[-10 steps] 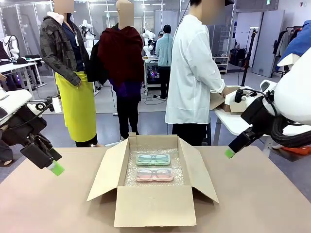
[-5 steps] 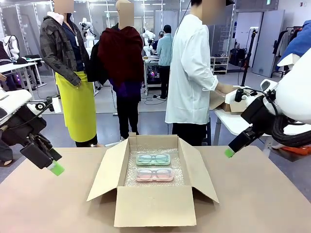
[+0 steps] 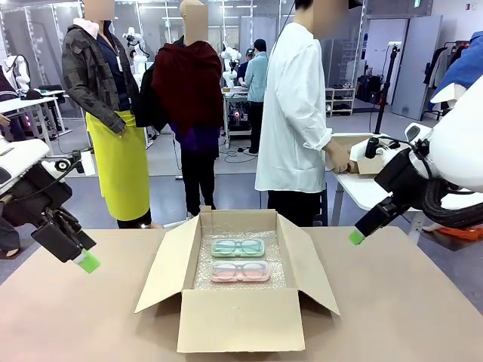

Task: Pack the glasses set securely to prepare it for shipping.
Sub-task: Position the Package Box on the left side of the table.

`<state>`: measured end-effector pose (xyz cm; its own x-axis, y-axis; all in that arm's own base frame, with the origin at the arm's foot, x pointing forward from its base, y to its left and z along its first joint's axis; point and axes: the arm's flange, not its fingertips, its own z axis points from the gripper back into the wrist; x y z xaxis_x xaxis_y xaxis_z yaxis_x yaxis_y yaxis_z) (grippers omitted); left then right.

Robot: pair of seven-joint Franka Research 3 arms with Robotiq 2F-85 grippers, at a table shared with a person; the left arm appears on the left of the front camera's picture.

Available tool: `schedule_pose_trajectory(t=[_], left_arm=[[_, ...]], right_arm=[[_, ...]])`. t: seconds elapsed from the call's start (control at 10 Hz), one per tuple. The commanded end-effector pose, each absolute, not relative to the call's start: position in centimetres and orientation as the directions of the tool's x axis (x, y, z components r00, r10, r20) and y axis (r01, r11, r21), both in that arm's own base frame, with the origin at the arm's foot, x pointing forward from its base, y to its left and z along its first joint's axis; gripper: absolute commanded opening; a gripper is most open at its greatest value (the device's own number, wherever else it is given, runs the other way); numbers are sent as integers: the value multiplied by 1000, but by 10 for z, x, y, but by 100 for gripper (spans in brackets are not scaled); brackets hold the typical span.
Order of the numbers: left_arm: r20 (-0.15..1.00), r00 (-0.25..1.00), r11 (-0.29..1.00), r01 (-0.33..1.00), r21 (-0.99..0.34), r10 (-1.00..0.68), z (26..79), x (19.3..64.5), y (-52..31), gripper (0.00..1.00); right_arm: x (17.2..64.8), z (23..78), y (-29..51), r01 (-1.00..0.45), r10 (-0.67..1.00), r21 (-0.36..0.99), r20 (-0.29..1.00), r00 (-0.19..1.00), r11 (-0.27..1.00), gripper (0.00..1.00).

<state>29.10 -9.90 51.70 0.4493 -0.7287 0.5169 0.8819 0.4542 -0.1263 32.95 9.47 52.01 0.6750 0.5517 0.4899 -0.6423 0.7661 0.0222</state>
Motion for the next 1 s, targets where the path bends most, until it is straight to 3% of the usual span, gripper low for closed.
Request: schedule_pose_trajectory(t=[0.0,0.9], left_arm=[[530,433,428,893,-140,-729,518,290,-97,100],[530,433,428,893,-140,-729,518,290,-97,100]], right_arm=[[328,521,95,-641,552,16,492,673,768,100],[328,521,95,-641,552,16,492,673,768,100]])
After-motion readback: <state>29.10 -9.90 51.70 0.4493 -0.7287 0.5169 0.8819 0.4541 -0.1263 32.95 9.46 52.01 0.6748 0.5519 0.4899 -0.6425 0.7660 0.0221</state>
